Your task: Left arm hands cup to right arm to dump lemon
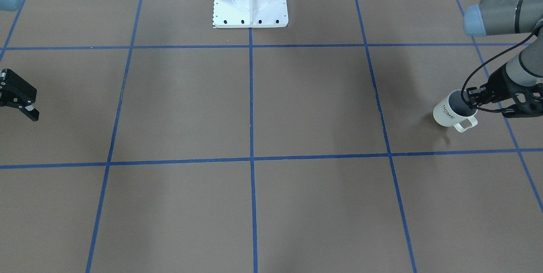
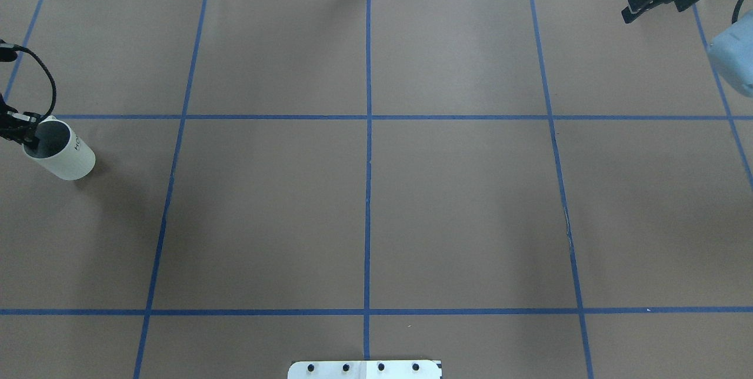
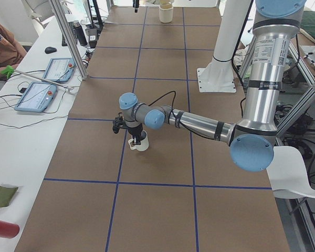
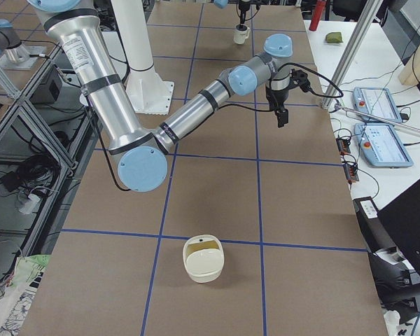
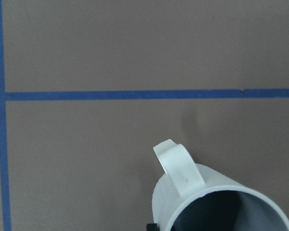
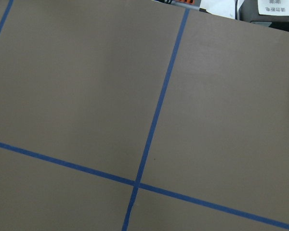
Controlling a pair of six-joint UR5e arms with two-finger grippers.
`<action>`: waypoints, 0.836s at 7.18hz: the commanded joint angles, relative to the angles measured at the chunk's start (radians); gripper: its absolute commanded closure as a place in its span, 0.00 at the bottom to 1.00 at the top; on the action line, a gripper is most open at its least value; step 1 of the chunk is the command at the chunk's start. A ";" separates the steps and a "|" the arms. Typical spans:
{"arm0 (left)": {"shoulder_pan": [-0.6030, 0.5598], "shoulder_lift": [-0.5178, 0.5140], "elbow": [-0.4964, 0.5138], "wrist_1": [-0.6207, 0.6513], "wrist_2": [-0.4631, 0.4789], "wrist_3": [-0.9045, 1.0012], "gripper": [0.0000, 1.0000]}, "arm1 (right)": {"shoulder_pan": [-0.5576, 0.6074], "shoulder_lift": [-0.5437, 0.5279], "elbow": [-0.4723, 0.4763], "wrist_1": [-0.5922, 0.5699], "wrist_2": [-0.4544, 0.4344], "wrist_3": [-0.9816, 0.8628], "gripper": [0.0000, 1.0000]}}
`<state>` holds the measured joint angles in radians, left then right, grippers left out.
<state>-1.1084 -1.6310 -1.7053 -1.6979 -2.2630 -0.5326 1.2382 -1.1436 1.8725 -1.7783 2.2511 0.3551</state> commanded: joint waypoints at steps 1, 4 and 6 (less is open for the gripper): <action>0.019 0.061 -0.046 0.001 -0.032 -0.001 0.90 | 0.006 0.008 0.022 -0.167 -0.001 -0.002 0.00; 0.024 0.062 -0.065 -0.003 -0.024 0.013 0.00 | 0.030 -0.059 0.043 -0.193 -0.027 -0.004 0.00; 0.003 0.053 -0.109 0.001 -0.015 0.034 0.00 | 0.053 -0.074 0.024 -0.199 -0.028 -0.077 0.00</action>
<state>-1.0901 -1.5712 -1.7916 -1.6997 -2.2830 -0.5143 1.2770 -1.2053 1.9102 -1.9714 2.2252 0.3267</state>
